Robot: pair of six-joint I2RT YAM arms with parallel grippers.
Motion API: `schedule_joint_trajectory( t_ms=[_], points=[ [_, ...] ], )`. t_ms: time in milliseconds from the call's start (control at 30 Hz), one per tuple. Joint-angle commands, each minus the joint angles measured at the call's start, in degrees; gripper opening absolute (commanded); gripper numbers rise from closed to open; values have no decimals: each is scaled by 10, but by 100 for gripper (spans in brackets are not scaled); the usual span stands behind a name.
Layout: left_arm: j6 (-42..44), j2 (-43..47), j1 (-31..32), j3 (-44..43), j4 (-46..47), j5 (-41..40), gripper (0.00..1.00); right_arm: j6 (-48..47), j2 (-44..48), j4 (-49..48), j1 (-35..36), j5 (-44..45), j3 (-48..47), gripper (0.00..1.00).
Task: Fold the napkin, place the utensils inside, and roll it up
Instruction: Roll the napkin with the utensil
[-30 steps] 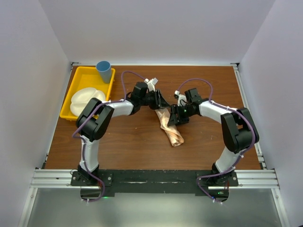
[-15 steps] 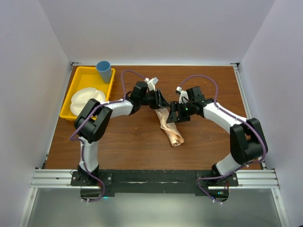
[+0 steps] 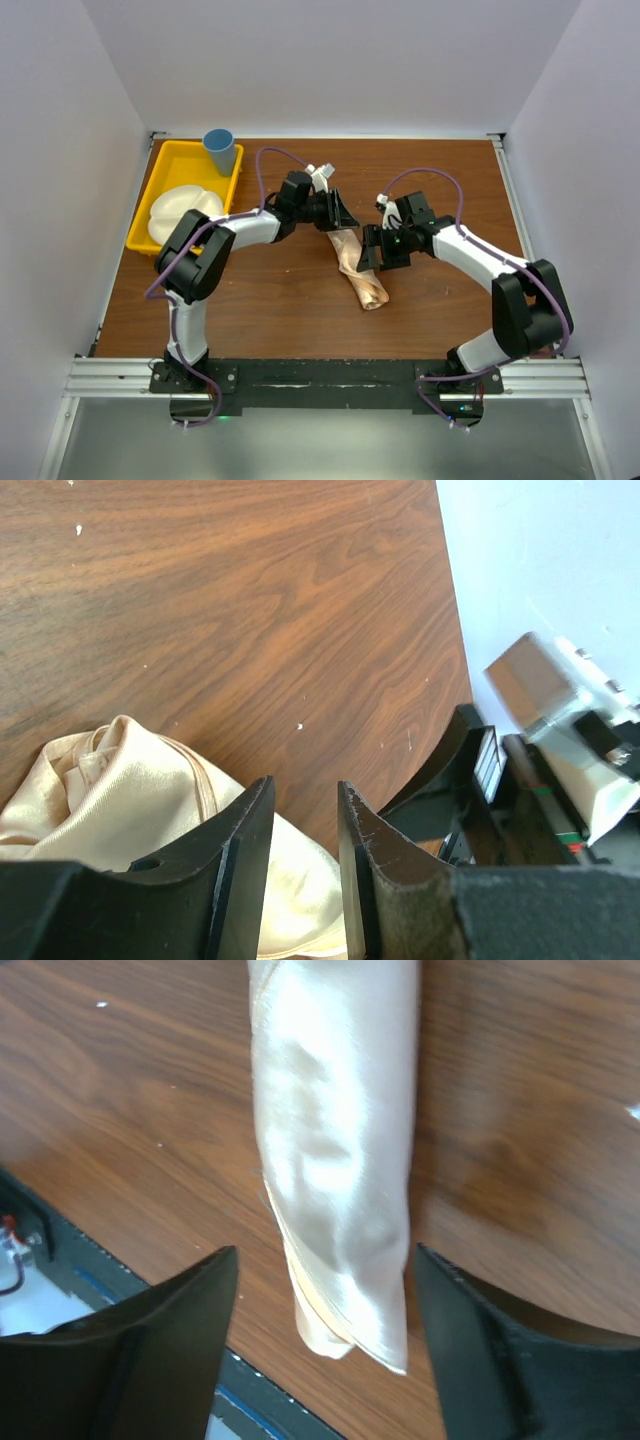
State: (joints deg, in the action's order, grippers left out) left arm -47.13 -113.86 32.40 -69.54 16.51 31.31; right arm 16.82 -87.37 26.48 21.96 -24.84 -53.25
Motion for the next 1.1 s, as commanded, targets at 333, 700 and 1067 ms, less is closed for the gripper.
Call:
schedule_joint_trajectory(
  t_ms=[333,700,1067],
  points=[
    [42,44,1,-9,-38,-5,36,-4,48,-31,-12,-33,68,79],
    [38,49,2,-7,-36,-4,36,26,41,-59,5,-76,51,66],
    [24,32,3,4,-18,21,36,44,19,-77,20,-84,42,62]
  ],
)
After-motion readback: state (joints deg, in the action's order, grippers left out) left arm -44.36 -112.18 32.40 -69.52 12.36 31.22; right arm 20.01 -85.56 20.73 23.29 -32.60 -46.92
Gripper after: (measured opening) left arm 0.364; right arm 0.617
